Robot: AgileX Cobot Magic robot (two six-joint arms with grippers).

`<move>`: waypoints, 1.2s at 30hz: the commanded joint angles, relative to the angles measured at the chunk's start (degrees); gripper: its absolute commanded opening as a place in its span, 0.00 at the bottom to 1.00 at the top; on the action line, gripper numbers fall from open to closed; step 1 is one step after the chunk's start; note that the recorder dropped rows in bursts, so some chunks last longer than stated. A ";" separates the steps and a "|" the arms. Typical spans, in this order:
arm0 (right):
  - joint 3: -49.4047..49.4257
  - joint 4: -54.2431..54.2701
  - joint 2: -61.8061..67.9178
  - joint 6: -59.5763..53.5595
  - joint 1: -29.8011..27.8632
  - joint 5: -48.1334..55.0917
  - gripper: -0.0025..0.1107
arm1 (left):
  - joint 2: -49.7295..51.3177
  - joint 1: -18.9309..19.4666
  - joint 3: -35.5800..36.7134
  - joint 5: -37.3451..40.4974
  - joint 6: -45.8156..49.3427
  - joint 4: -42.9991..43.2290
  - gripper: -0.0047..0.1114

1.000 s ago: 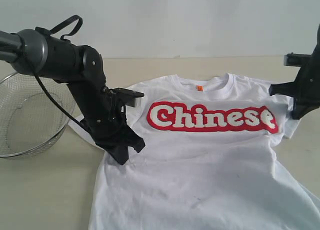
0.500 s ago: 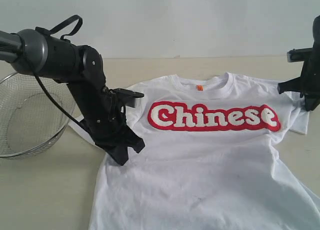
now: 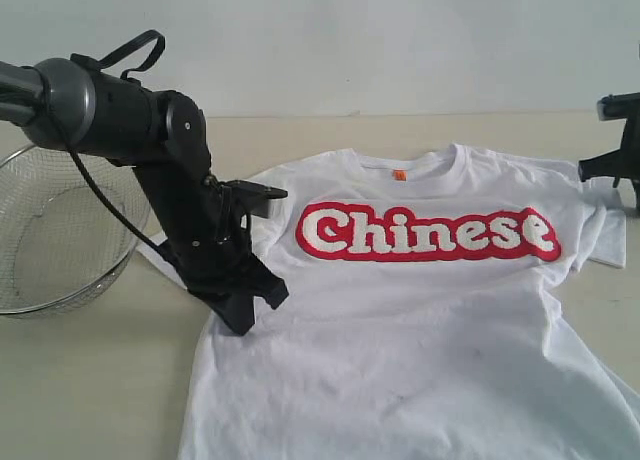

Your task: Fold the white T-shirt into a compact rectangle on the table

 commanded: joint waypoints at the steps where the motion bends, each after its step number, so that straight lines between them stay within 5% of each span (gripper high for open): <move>1: -2.01 0.47 -0.78 0.59 -1.18 2.93 0.02 | -0.39 0.18 -0.29 1.19 -0.53 -0.19 0.08; 10: -0.82 23.60 -6.99 -6.23 -1.23 6.92 0.02 | -0.39 0.18 -0.29 0.44 -0.53 -0.19 0.08; 24: 23.74 26.94 -18.14 -9.16 -1.23 -2.71 0.02 | -0.39 0.18 -0.29 -0.46 -0.29 -0.19 0.08; 36: 28.82 35.99 -17.78 -14.09 -1.23 -9.91 0.02 | -0.39 0.18 -0.29 -0.46 -0.29 -0.19 0.08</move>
